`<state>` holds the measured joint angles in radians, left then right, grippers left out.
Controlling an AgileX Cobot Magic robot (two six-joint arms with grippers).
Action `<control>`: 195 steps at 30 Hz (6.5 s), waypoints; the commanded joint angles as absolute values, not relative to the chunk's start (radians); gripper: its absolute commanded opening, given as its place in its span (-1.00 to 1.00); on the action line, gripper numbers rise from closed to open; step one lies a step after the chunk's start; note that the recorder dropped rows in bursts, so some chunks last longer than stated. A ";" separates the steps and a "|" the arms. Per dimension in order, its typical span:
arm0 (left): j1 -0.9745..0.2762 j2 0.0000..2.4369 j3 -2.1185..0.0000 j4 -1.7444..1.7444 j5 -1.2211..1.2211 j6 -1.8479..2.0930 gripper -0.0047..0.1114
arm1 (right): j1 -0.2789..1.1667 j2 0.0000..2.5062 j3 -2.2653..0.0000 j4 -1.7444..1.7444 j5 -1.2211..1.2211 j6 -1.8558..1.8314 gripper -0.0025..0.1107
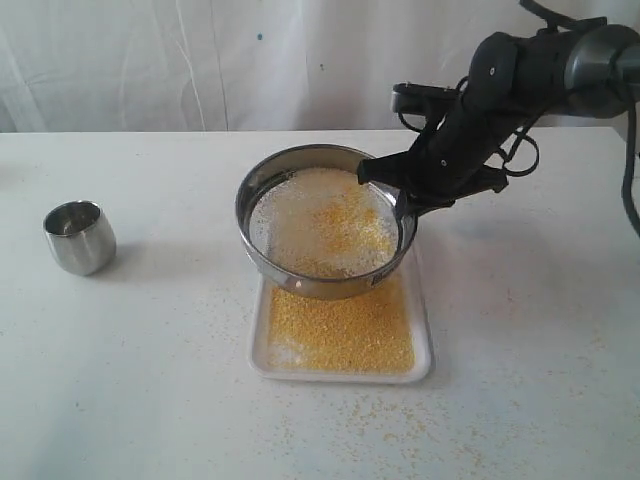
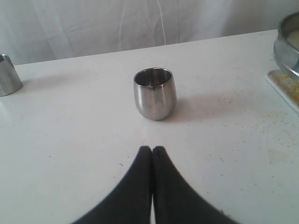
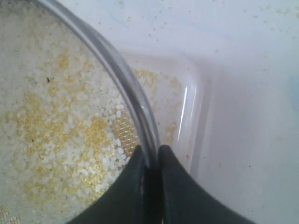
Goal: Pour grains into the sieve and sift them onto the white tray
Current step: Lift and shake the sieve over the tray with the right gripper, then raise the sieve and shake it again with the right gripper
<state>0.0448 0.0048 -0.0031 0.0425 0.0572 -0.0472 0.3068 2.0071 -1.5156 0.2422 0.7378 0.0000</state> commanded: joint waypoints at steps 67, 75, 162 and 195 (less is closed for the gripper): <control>0.045 0.000 0.000 0.034 0.052 -0.047 -0.92 | 0.318 1.978 -1.464 0.229 0.780 0.074 -0.96; 0.045 0.000 0.000 0.034 0.052 -0.047 -0.92 | 0.325 1.985 -1.441 0.272 0.686 0.007 -0.96; 0.045 0.000 0.000 0.034 0.052 -0.047 -0.92 | 0.278 1.922 -1.456 0.339 0.702 0.047 -0.96; 0.045 0.000 0.000 0.034 0.052 -0.047 -0.92 | 0.290 1.921 -1.436 0.326 0.941 -0.097 -0.96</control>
<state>0.0448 0.0048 -0.0031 0.0425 0.0572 -0.0472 0.2828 1.9317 -1.4365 0.3276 0.8951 -0.0367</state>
